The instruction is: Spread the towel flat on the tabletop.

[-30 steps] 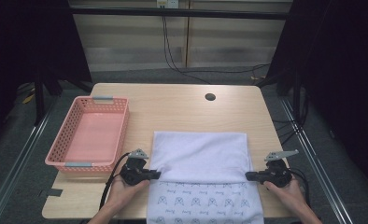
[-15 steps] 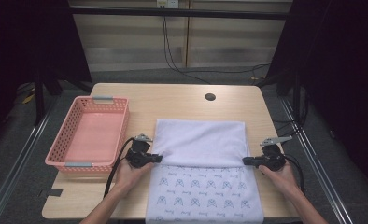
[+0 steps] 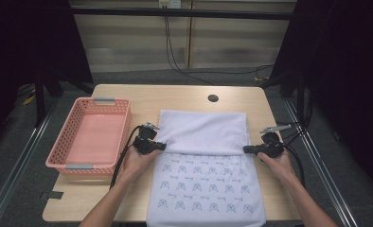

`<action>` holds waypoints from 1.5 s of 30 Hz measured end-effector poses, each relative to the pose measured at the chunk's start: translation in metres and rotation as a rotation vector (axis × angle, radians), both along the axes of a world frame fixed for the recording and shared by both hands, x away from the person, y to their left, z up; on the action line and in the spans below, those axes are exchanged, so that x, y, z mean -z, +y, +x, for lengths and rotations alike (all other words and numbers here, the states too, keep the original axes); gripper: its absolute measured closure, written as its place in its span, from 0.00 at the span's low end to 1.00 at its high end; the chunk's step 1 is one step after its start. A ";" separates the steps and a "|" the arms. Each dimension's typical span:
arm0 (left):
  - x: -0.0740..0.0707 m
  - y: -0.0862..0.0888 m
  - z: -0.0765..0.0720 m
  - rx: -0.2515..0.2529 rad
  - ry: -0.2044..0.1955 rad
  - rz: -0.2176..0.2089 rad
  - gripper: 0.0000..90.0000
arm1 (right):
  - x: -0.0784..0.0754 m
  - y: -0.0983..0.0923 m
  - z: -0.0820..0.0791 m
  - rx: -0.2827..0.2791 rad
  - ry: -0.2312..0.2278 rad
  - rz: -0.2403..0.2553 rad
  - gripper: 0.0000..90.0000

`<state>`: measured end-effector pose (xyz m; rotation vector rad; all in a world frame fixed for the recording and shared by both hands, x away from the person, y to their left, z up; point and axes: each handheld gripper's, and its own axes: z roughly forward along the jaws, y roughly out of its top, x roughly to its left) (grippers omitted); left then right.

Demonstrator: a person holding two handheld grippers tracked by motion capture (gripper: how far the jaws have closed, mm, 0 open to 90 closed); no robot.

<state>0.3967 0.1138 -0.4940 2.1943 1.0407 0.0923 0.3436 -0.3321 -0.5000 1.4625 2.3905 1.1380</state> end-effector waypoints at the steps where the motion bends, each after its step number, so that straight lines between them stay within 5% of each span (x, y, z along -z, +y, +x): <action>1: 0.000 0.000 0.003 -0.009 0.004 -0.002 0.97 | 0.000 0.000 0.003 0.000 0.004 0.003 0.97; 22: 0.001 0.002 0.042 -0.101 0.015 -0.027 0.98 | 0.003 0.008 0.056 0.087 -0.042 -0.003 0.98; 26: -0.014 0.003 0.035 -0.085 -0.038 -0.068 0.97 | -0.011 0.000 0.055 0.093 -0.091 0.061 0.98; 28: -0.029 0.007 0.031 -0.072 -0.071 -0.125 0.97 | -0.023 -0.004 0.054 0.098 -0.113 0.076 0.98; 31: -0.051 0.015 0.018 -0.059 -0.107 -0.205 0.97 | -0.046 -0.008 0.045 0.096 -0.176 0.137 0.98; 36: -0.081 0.026 -0.005 -0.007 -0.161 -0.270 0.97 | -0.073 -0.015 0.022 0.066 -0.240 0.165 0.98; 45: -0.123 0.039 -0.049 0.072 -0.249 -0.322 0.97 | -0.118 -0.019 -0.032 -0.012 -0.322 0.189 0.97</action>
